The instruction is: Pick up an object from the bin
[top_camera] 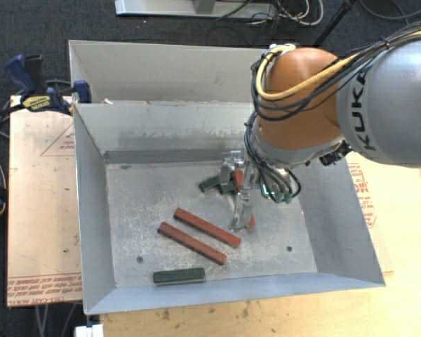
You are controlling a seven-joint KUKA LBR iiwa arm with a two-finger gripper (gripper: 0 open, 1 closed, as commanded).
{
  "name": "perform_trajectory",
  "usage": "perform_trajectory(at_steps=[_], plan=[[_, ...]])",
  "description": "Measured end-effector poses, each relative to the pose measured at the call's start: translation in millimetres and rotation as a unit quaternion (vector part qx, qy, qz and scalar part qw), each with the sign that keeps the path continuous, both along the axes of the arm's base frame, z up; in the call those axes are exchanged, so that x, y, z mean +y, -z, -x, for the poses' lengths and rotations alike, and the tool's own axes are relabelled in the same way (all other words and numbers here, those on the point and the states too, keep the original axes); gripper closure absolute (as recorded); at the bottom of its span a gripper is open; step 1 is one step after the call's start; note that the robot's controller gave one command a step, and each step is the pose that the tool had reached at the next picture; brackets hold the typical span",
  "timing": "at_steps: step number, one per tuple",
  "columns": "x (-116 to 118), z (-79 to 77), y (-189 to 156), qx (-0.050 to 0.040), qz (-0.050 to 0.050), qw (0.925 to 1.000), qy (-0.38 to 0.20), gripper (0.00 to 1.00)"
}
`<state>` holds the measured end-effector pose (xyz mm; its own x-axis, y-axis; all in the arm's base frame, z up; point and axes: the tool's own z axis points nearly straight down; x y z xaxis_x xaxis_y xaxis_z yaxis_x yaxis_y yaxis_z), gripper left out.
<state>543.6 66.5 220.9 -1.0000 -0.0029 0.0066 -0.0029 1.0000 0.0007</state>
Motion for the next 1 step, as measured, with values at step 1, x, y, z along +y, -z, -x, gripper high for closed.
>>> perform_trajectory(at_steps=[1], plan=[[-0.4, -1.6, -4.0, -0.0037, 0.0, 1.0, 0.001, 0.0]])
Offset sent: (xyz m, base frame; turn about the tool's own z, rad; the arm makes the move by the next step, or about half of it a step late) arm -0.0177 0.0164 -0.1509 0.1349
